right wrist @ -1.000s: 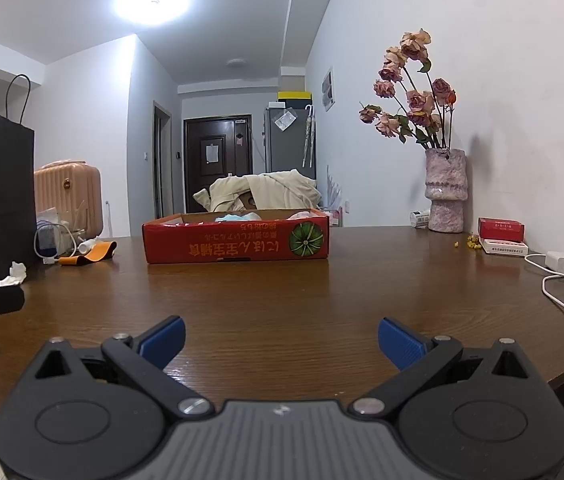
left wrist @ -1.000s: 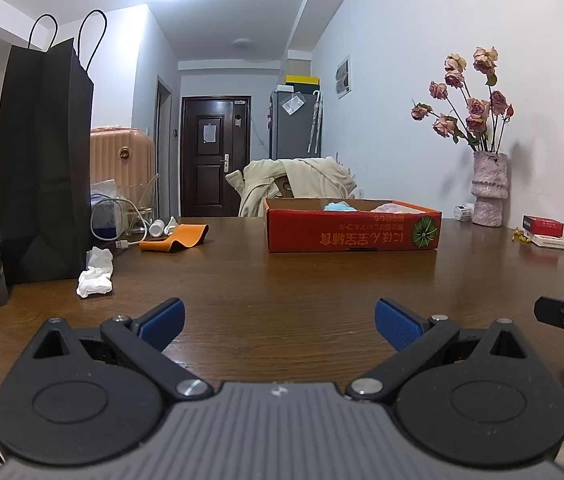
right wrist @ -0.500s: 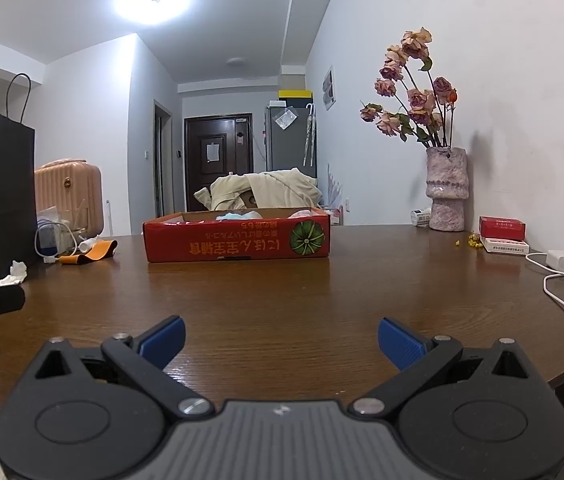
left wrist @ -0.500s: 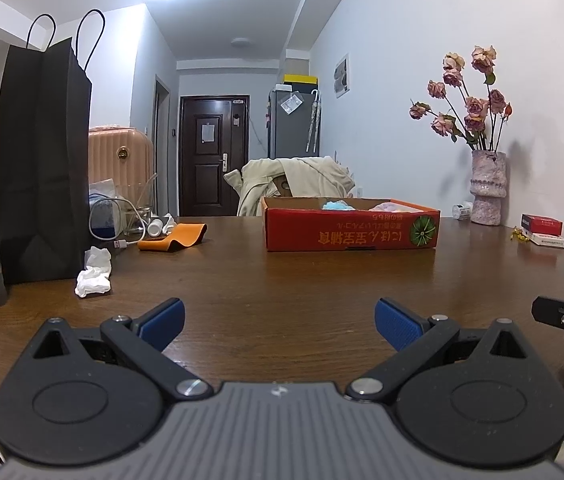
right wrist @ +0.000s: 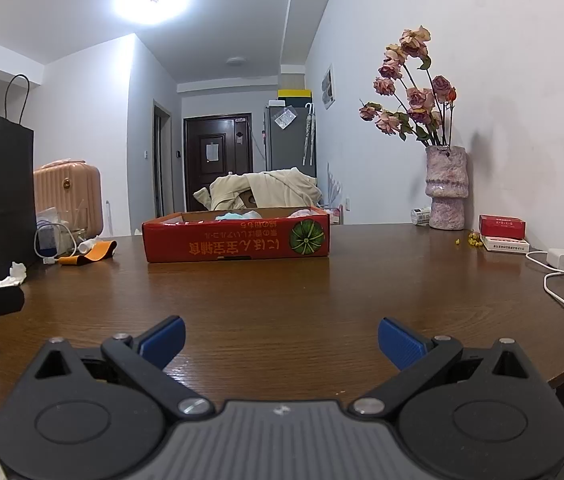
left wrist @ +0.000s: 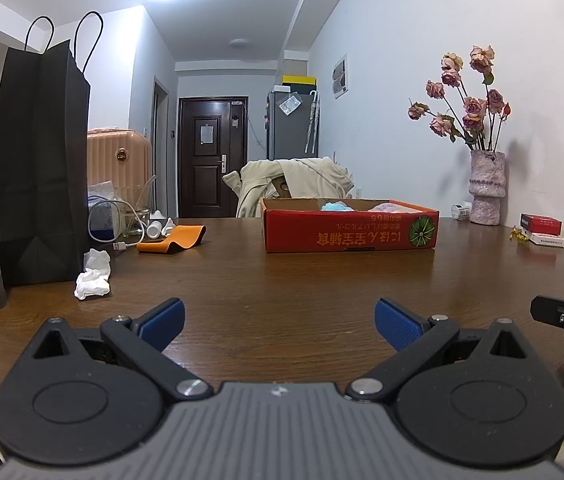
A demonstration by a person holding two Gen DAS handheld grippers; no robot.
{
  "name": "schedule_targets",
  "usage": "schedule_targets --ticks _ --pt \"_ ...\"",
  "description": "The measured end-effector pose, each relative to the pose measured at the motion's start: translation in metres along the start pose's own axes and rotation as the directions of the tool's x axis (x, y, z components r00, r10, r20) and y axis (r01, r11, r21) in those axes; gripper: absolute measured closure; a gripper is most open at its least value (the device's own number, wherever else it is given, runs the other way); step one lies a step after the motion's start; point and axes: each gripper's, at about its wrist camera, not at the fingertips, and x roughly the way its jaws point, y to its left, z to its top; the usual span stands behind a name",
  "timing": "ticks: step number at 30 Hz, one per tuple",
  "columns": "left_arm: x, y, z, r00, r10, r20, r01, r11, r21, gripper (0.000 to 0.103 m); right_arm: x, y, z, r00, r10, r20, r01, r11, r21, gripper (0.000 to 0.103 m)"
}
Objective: Organize soft objects
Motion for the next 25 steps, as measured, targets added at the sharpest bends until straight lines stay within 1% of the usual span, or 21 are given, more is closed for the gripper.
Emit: schedule_targets --ticks 12,25 --pt "-0.0014 -0.0007 0.0001 1.0 -0.013 0.008 0.013 1.0 0.008 0.0 -0.0012 0.0008 0.0006 1.0 0.002 0.014 -0.002 1.0 -0.002 0.0" --pt "-0.0036 -0.0003 0.003 0.999 -0.014 0.036 0.013 1.0 0.006 0.0 -0.0032 0.0003 0.0001 1.0 0.014 0.027 -0.014 1.0 -0.007 0.0"
